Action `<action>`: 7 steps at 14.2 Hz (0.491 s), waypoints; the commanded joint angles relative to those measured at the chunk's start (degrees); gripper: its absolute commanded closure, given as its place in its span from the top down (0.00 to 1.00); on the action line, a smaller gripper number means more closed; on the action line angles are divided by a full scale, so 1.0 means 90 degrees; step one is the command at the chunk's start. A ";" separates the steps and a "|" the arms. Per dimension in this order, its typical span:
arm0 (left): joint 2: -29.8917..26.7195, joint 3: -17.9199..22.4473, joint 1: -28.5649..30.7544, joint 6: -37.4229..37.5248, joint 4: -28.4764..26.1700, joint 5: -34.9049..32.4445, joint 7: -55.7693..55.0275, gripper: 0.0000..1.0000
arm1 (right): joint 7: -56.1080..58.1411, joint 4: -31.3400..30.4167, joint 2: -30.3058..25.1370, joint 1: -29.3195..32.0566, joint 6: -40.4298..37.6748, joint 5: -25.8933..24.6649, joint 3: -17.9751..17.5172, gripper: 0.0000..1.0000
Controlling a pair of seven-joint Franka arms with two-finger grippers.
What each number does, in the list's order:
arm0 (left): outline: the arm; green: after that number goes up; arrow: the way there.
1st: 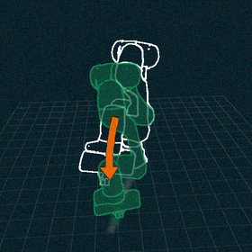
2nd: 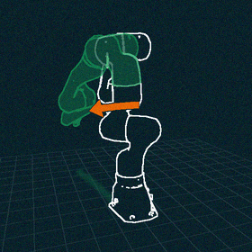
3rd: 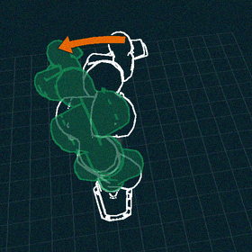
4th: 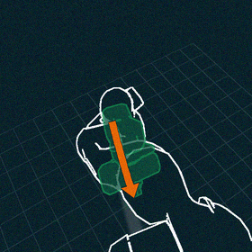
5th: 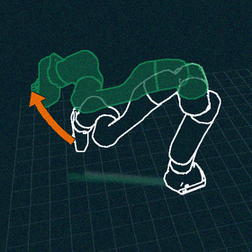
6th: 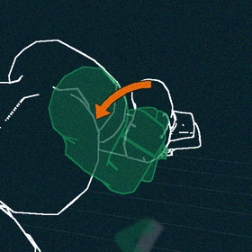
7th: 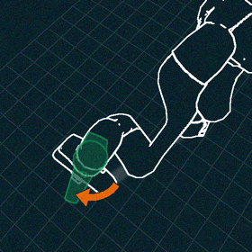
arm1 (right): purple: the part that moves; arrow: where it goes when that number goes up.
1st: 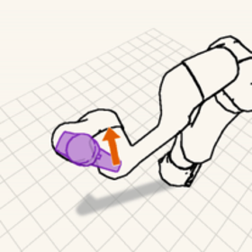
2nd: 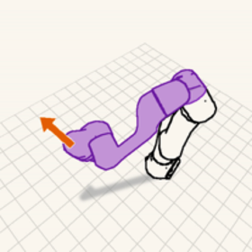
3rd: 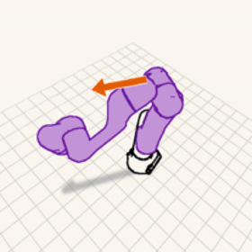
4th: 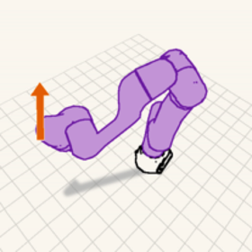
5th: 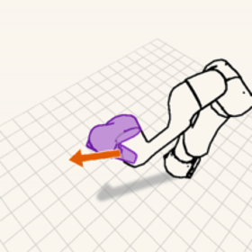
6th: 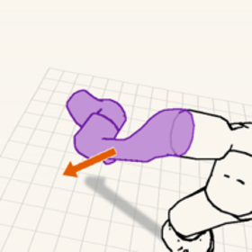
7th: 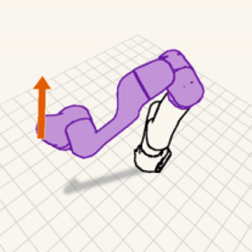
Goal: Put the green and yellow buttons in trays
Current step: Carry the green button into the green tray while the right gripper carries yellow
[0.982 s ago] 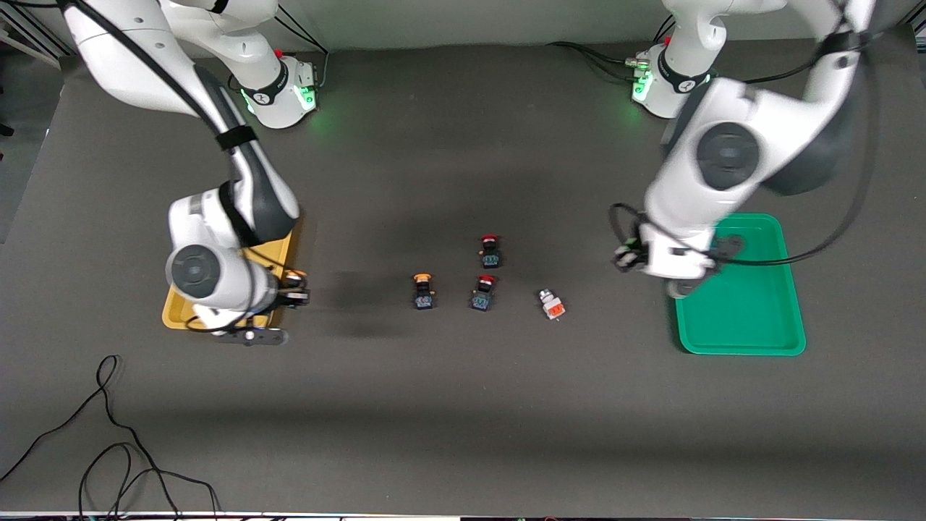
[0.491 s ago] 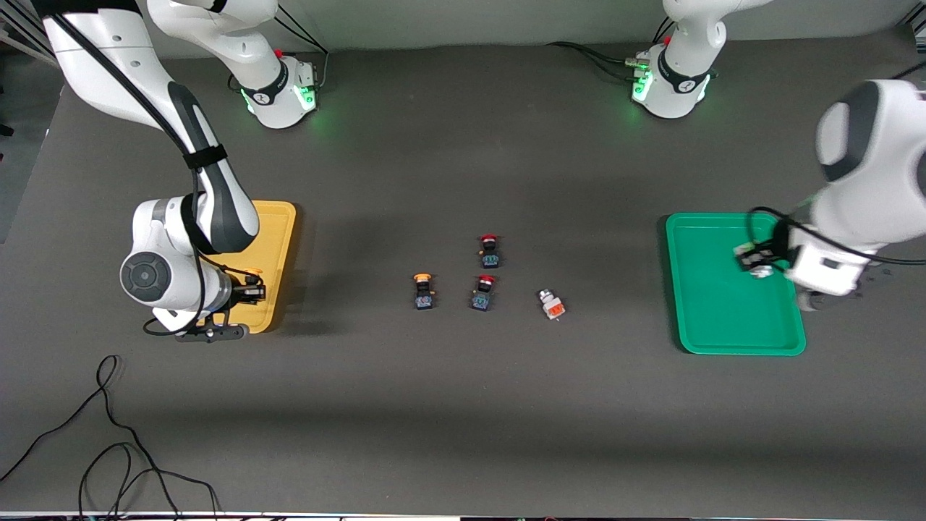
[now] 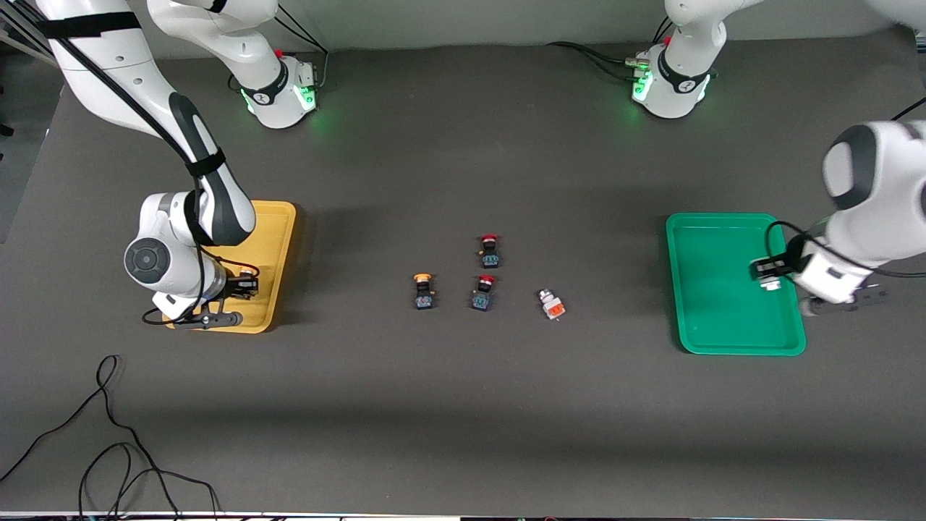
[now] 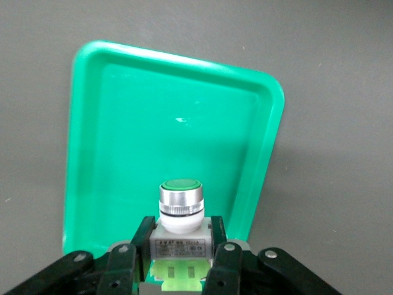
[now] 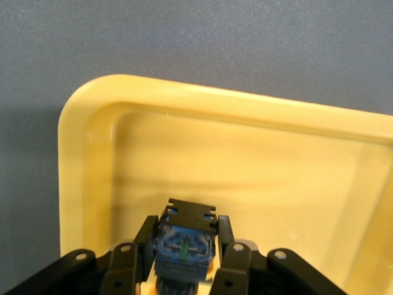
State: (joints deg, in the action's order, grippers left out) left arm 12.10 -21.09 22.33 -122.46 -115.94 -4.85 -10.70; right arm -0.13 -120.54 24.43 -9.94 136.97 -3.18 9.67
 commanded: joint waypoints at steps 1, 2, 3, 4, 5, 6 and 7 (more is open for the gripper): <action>0.0314 -0.0039 0.0058 -0.1028 -0.0671 -0.0027 0.0252 0.21 | 0.0132 -0.0122 -0.0331 -0.0019 -0.0062 0.0119 0.0020 1.00; 0.0470 -0.0039 0.0049 -0.1350 -0.0808 -0.0046 0.0271 0.21 | 0.0093 -0.0074 -0.0457 -0.0009 -0.0188 0.0167 0.0020 1.00; 0.0627 -0.0039 0.0049 -0.1547 -0.0887 -0.0114 0.0310 0.21 | 0.0073 0.0053 -0.0565 -0.0009 -0.0441 0.0342 -0.0019 1.00; 0.0793 -0.0039 0.0049 -0.1636 -0.0888 -0.0212 0.0330 0.22 | 0.0044 0.0286 -0.0624 -0.0009 -0.0791 0.0585 -0.0068 1.00; 0.0939 -0.0039 0.0058 -0.1714 -0.0888 -0.0309 0.0330 0.23 | -0.0005 0.0540 -0.0634 -0.0029 -0.1143 0.0761 -0.0155 0.99; 0.1008 -0.0039 0.0058 -0.1754 -0.0897 -0.0330 0.0330 0.24 | -0.0169 0.0832 -0.0615 -0.0038 -0.1417 0.0860 -0.0301 0.99; 0.1048 -0.0039 0.0058 -0.1754 -0.0888 -0.0339 0.0330 0.24 | -0.0500 0.1086 -0.0586 -0.0048 -0.1613 0.0880 -0.0457 0.99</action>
State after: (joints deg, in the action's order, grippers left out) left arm 21.50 -21.13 22.38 -137.61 -123.63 -6.88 -8.69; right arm -0.83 -115.29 19.39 -10.02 126.96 3.00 7.85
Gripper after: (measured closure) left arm 0.590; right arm 0.004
